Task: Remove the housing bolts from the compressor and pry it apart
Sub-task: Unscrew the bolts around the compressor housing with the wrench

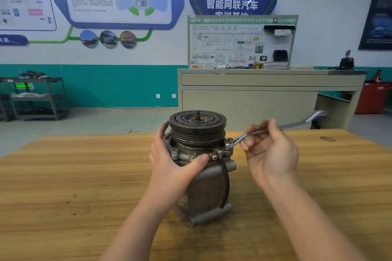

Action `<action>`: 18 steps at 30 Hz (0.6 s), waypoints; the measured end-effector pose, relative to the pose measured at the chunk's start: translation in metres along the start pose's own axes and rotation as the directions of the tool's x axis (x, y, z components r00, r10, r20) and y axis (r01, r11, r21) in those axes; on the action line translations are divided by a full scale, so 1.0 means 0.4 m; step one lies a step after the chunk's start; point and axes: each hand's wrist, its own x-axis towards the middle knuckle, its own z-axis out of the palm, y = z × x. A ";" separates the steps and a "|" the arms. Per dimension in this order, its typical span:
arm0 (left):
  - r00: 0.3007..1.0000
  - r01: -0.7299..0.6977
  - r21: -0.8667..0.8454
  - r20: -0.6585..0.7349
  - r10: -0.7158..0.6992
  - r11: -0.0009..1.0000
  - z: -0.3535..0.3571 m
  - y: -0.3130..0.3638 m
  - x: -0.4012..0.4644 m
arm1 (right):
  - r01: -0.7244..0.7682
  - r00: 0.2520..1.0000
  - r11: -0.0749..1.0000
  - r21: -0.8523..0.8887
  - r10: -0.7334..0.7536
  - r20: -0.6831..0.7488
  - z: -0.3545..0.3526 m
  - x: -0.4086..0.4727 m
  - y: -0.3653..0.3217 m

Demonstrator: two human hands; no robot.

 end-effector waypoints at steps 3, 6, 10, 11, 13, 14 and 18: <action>1.000 0.001 -0.003 0.008 -0.001 1.000 0.002 0.002 0.000 | -0.066 0.989 0.961 0.268 0.098 -0.108 -0.011 0.030 -0.030; 1.000 0.003 0.003 0.010 -0.003 1.000 0.001 0.001 0.000 | 0.088 0.992 0.994 0.069 -0.081 -0.099 -0.011 0.018 -0.032; 1.000 0.009 0.000 0.015 -0.009 1.000 -0.001 0.002 -0.002 | 0.321 0.946 0.921 -0.221 -0.302 0.114 0.007 -0.023 -0.002; 1.000 0.005 0.003 0.013 -0.005 1.000 -0.001 0.003 -0.003 | 0.406 0.912 0.861 -0.307 -0.360 0.197 0.007 -0.034 0.003; 1.000 0.000 0.012 0.003 0.000 1.000 -0.001 0.005 -0.004 | 0.616 0.784 0.664 -0.424 -0.469 0.406 -0.001 -0.051 0.010; 1.000 -0.003 0.016 -0.002 0.003 1.000 -0.001 0.005 -0.003 | 0.716 0.694 0.544 -0.436 -0.494 0.524 -0.006 -0.057 0.013; 1.000 0.002 0.018 0.000 -0.002 1.000 -0.001 0.005 0.000 | 0.942 0.327 0.069 -0.329 -0.410 0.851 -0.019 -0.072 0.035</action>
